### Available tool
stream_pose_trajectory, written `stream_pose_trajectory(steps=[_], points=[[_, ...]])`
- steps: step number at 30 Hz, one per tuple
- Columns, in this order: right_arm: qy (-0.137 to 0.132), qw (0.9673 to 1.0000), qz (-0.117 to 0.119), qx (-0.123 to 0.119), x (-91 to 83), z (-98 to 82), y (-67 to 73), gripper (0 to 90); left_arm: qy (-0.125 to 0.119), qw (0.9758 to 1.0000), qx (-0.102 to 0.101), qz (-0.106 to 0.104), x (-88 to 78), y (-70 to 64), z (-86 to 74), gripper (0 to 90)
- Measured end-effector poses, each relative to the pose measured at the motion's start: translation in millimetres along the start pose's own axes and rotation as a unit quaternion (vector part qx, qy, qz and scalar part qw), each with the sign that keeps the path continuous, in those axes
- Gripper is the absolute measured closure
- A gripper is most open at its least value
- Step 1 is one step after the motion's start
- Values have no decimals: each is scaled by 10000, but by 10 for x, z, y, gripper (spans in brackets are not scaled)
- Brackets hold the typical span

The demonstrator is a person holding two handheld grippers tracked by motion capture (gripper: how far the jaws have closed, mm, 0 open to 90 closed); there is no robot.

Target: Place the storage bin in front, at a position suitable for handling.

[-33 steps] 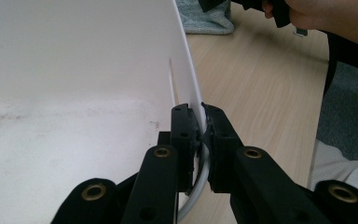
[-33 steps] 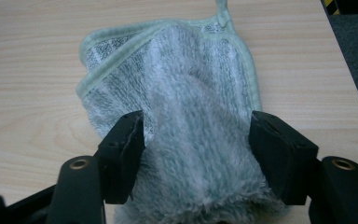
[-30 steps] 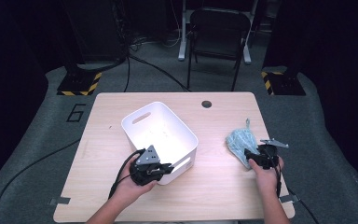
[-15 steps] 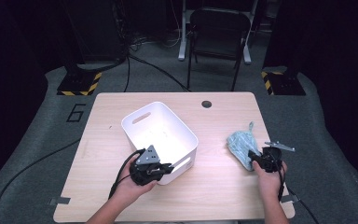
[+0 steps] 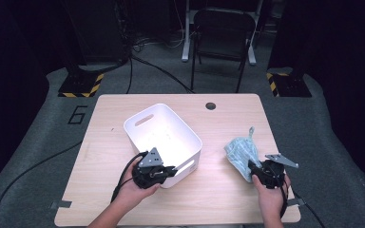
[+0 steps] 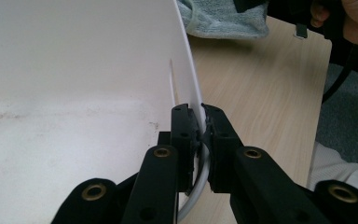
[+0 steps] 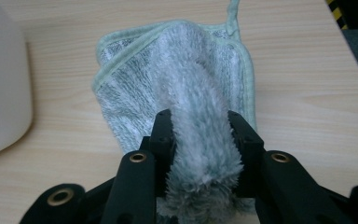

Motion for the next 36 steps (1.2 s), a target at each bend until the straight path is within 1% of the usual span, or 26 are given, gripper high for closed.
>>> stream_pose_trajectory(steps=[1,2,4,6,8,11,12,14,17,19,20,21,22,23,24,25,26,28,29,30,31,32,33,34,35,36], points=[[13,9997,169,152,-52,-38,43,675,-6,10000,-9,2,1,-1,0,834],[9,9997,168,185,-74,-56,51,675,-3,10000,-10,5,0,-1,0,833],[-31,9998,92,161,-121,-109,56,675,0,10000,-14,1,0,-1,0,834],[-10,9998,85,153,-140,-134,51,675,8,10000,-2,9,-1,4,2,834],[-20,9998,56,198,-171,-168,33,675,27,10000,-12,-31,-2,6,4,835],[-5,9998,-13,212,-196,-219,-16,675,13,10000,-93,-22,7,-16,5,835],[54,9997,-71,245,-191,-271,-45,674,11,10000,-89,-11,14,-27,7,835],[85,9996,-71,266,-191,-295,-55,674,29,10000,-78,-2,15,-30,10,835],[128,9997,-178,139,-243,-349,-75,671,68,9999,-108,24,33,-54,25,833],[158,9995,-203,156,-257,-364,-80,668,75,9999,-147,20,41,-73,26,833],[229,9993,-213,226,-267,-406,-99,660,77,9999,-138,34,50,-88,30,832],[293,9992,-194,207,-262,-429,-110,656,73,9999,-124,50,53,-98,32,832],[293,9992,-194,207,-262,-429,-110,656,73,9999,-124,50,53,-98,32,831],[359,9989,-143,277,-245,-464,-111,641,73,9999,-134,50,55,-108,31,831],[359,9989,-143,277,-245,-464,-111,641,82,9998,-175,17,56,-122,31,831],[381,9986,-161,322,-252,-474,-105,609,98,9998,-169,54,62,-140,35,828],[348,9989,-147,262,-252,-475,-105,594,98,9998,-176,34,68,-153,36,827],[342,9989,-185,248,-256,-475,-98,579,131,9998,-176,22,68,-167,38,826],[271,9991,-269,169,-252,-471,-80,534,117,9998,-145,8,72,-167,38,820],[271,9991,-269,169,-252,-471,-80,534,126,9997,-183,-26,73,-178,36,820],[259,9991,-295,131,-254,-469,-76,511,156,9996,-235,-86,69,-182,32,811],[232,9991,-320,173,-250,-468,-54,492,139,9994,-296,-141,66,-183,29,796],[213,9992,-323,131,-244,-468,-47,482,112,9991,-370,-163,63,-182,29,790],[211,9992,-324,100,-239,-468,-33,471,91,9992,-340,-169,59,-167,34,789],[195,9992,-342,112,-235,-465,-18,464,71,9990,-393,-208,51,-169,43,785],[149,9993,-333,94,-233,-459,-13,455,57,9990,-365,-235,46,-167,51,776]])
Point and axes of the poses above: each handheld gripper's, and its own axes: x roughly forward along the jaws, z roughly out of its top, y roughly to its left, the point moved 4 cm from there along x, roughly forward along the jaws, and after that the axes turned 6 degrees about -y, right-handed, at the moved point
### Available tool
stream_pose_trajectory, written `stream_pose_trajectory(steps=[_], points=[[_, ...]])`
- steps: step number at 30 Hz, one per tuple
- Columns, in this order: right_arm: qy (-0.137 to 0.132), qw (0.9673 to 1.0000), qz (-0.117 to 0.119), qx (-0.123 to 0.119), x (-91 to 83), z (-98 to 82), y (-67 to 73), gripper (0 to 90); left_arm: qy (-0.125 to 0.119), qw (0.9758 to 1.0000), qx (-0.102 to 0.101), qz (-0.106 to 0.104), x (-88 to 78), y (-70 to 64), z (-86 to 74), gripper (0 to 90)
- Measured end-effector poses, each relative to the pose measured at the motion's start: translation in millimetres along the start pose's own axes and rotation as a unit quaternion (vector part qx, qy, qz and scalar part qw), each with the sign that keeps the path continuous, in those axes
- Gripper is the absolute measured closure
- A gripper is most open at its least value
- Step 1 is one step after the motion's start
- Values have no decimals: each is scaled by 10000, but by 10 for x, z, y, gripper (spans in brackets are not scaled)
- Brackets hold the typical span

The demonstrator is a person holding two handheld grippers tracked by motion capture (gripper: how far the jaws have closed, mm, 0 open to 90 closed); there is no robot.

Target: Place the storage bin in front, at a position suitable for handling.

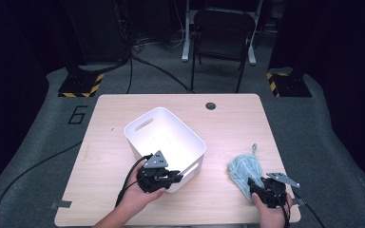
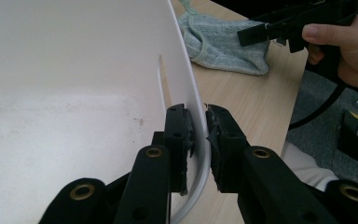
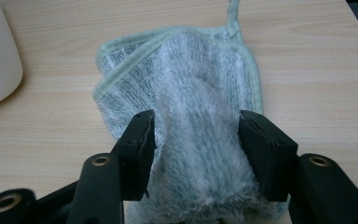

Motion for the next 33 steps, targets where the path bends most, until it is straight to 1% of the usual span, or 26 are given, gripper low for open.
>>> stream_pose_trajectory(steps=[2,4,5,6,9,10,11,13,14,16,17,18,19,21,22,23,24,25,26,27,28,29,30,31,32,33], points=[[-55,10000,15,-6,-2,7,-2,445,-17,10000,4,-38,-13,-11,12,744],[-116,9999,14,13,-9,16,2,435,-47,9999,97,-13,-42,-1,37,724],[-185,9998,40,10,-25,28,7,432,-104,9999,100,35,-75,13,60,699],[-185,9998,40,10,-25,28,7,432,-104,9999,100,35,-75,13,60,689],[-235,9997,77,2,-31,32,15,427,-167,9999,20,-21,-160,67,100,661],[-253,9996,79,-28,-20,30,12,425,-265,9996,-71,-35,-227,107,133,647],[-253,9996,79,-28,-20,30,12,425,-265,9996,-71,-35,-227,107,133,650],[-265,9996,49,-38,-16,31,14,422,-305,9995,4,45,-323,165,170,650],[-289,9996,57,-44,-10,34,14,422,-350,9994,-42,74,-351,176,182,651],[-278,9996,56,-75,-7,36,5,420,-386,9992,-19,111,-425,236,206,650],[-298,9995,45,-24,-6,40,6,419,-411,9989,3,239,-477,308,210,650],[-306,9995,39,-22,-6,42,8,418,-383,9988,18,295,-502,352,207,650],[-326,9994,49,-54,-4,46,7,416,-383,9988,18,295,-502,352,207,650],[-320,9994,59,-91,-5,46,6,415,-345,9981,22,514,-546,461,187,649],[-340,9994,55,-57,-1,48,18,414,-407,9974,-110,585,-575,542,172,649],[-340,9994,55,-57,-1,48,18,414,-407,9974,-110,585,-575,542,172,649],[-322,9994,59,-58,-2,48,21,413,-451,9969,-189,623,-593,583,164,649],[-321,9994,70,-74,7,46,22,413,-524,9954,-222,772,-646,674,155,646],[-321,9994,70,-74,7,46,22,413,-524,9954,-222,772,-646,674,155,643],[-318,9994,73,-83,10,45,18,413,-544,9945,-225,865,-684,728,149,643],[-292,9996,51,-29,9,39,19,413,-545,9941,-222,914,-704,763,145,642],[-305,9995,70,-42,16,38,11,411,-565,9928,-307,1009,-738,840,124,643],[-305,9995,70,-42,16,38,11,411,-565,9928,-307,1009,-738,840,124,644],[-301,9995,67,-23,18,37,12,411,-582,9923,-358,1032,-751,872,112,644],[-298,9995,62,-18,18,36,11,411,-571,9925,-342,1026,-763,905,103,644],[-299,9995,59,-40,24,34,6,411,-599,9920,-384,1042,-771,951,88,645]])
Point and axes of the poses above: each handheld gripper's, and its own axes: x roughly forward along the jaws, z roughly out of its top, y roughly to its left, the point moved 4 cm from there along x, roughly forward along the jaws, and after that the axes turned 6 degrees about -y, right-handed, at the moved point
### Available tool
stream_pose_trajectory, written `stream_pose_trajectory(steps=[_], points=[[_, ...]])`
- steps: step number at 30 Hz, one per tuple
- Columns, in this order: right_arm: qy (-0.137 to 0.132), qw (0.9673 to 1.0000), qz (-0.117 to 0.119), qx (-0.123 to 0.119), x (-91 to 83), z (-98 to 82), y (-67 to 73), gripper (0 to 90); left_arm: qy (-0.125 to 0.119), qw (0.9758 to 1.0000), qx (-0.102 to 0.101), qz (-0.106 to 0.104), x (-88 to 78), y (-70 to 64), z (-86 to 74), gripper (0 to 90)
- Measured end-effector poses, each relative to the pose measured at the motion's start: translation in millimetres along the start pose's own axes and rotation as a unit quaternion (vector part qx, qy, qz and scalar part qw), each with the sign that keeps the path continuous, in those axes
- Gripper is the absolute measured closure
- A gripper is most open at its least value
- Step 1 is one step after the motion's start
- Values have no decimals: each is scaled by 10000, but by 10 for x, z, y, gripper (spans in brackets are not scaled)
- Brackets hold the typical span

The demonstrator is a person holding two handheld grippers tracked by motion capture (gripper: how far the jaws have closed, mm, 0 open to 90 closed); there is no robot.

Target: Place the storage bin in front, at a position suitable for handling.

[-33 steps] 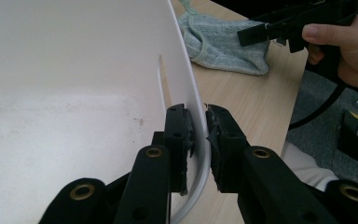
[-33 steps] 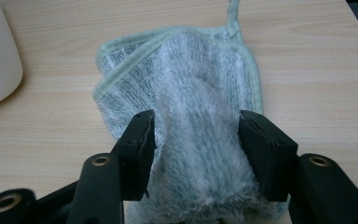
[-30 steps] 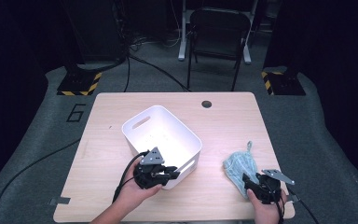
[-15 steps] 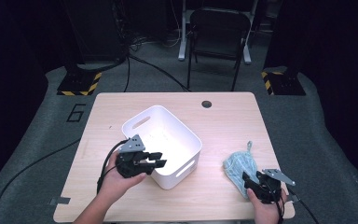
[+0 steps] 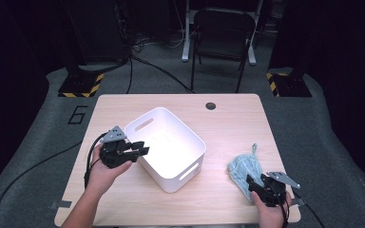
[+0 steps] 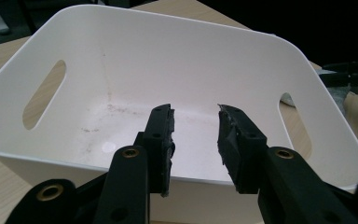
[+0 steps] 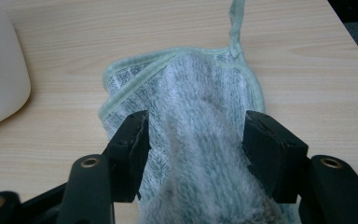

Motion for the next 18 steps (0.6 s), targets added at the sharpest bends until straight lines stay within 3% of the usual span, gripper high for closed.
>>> stream_pose_trajectory(steps=[2,5,7,11,15,18], points=[[18,10000,14,13,2,-2,-1,411,16,10000,-26,-11,-4,20,-5,648],[48,10000,3,48,17,-12,-11,411,65,9999,-8,155,-13,76,-16,648],[38,10000,31,60,26,-14,-24,410,114,9991,161,375,-18,152,-26,643],[30,10000,-4,95,21,-17,-25,409,152,9974,391,583,-31,215,-23,622],[92,9999,46,117,23,-37,-39,402,175,9958,303,845,-23,322,-22,604],[89,9998,45,172,15,-51,-51,401,119,9961,227,847,-16,383,-25,602]])
Point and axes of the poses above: each handheld gripper's, and its own axes: x roughly forward along the jaws, z roughly out of its top, y roughly to its left, the point moved 4 cm from there along x, roughly forward along the jaws, and after that the axes turned 6 degrees about -y, right-handed, at the moved point
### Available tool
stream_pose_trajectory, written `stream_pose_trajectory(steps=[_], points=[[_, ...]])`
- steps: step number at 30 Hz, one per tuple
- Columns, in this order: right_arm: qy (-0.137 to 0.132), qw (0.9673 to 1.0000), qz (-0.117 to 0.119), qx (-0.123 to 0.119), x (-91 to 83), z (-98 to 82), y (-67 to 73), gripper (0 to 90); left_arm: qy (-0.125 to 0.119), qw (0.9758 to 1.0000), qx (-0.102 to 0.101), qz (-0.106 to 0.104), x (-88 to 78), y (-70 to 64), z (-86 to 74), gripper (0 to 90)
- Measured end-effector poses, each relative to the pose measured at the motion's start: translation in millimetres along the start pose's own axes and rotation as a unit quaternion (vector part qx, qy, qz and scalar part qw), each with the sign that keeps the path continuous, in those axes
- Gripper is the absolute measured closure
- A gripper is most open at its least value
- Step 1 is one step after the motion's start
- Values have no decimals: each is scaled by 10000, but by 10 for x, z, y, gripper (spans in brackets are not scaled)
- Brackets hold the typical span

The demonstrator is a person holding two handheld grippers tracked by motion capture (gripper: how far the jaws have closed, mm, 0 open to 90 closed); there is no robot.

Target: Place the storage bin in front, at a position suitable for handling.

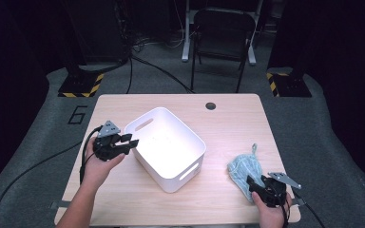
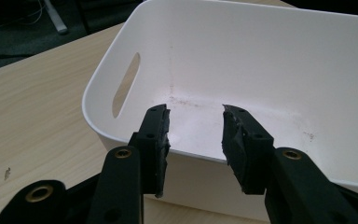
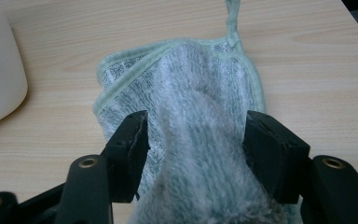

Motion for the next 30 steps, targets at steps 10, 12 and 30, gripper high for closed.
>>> stream_pose_trajectory(steps=[10,12,30], points=[[-19,9999,-78,105,-59,-29,-34,399,-147,9991,-255,290,28,227,18,566],[-41,9999,-85,105,-77,-36,-46,399,-148,9987,-267,398,40,274,14,550],[-106,9998,-121,-104,-162,-64,28,389,-208,9975,-557,377,316,463,-52,617]])
Point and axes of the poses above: each handheld gripper's, and its own axes: x roughly forward along the jaws, z roughly out of its top, y roughly to its left, the point moved 4 cm from there along x, roughly forward along the jaws, and after that the axes turned 6 degrees about -y, right-handed, at the moved point
